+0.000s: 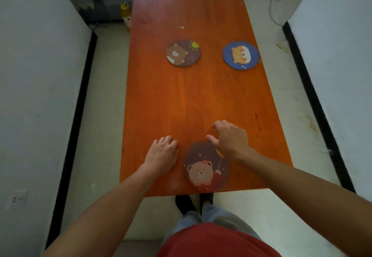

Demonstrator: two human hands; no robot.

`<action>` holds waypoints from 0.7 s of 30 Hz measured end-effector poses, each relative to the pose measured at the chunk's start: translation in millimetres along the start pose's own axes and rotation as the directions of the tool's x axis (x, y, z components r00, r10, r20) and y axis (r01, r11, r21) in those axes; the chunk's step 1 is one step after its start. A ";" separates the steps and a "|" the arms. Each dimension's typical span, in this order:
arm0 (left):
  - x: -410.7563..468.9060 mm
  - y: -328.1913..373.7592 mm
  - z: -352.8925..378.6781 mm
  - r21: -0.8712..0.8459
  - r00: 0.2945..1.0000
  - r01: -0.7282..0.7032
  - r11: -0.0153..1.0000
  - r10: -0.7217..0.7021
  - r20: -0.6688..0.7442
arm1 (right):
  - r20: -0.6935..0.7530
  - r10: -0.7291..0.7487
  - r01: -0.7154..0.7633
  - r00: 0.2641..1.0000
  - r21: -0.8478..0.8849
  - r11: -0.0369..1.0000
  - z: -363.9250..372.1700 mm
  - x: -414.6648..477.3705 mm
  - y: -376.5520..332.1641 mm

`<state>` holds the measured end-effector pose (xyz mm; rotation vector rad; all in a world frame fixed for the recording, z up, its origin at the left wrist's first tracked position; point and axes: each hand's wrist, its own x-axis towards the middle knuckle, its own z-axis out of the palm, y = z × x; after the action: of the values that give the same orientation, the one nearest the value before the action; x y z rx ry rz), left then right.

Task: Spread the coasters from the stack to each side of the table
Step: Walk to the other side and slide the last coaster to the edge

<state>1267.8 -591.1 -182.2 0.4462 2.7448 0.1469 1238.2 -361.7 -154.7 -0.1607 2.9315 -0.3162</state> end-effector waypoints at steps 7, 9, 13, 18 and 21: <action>-12.6 -71.8 -116.3 0.053 0.950 0.197 0.979 -0.177 -0.257 | -0.113 -0.478 0.473 0.871 -0.074 0.878 -85.2 103.0 -125.3; -25.2 -96.4 -143.3 0.082 0.922 0.260 0.962 -0.223 -0.316 | -0.111 -0.565 0.549 0.818 -0.142 0.824 -98.5 122.4 -160.5; -55.5 -145.8 -179.4 0.116 0.870 0.384 0.916 -0.317 -0.378 | -0.098 -0.657 0.632 0.747 -0.200 0.749 -114.9 147.8 -226.7; -82.8 -213.1 -204.8 0.025 0.805 0.484 0.875 -0.434 -0.404 | -0.097 -0.733 0.697 0.674 -0.248 0.673 -119.9 167.8 -300.5; -91.2 -262.7 -210.0 0.022 0.797 0.496 0.868 -0.446 -0.407 | -0.101 -0.736 0.692 0.670 -0.275 0.668 -114.0 180.1 -341.7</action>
<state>1197.4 -878.3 2.2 -0.2912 3.1709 -0.0817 1069.5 -693.7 -1.3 -1.4313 2.9360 -0.1083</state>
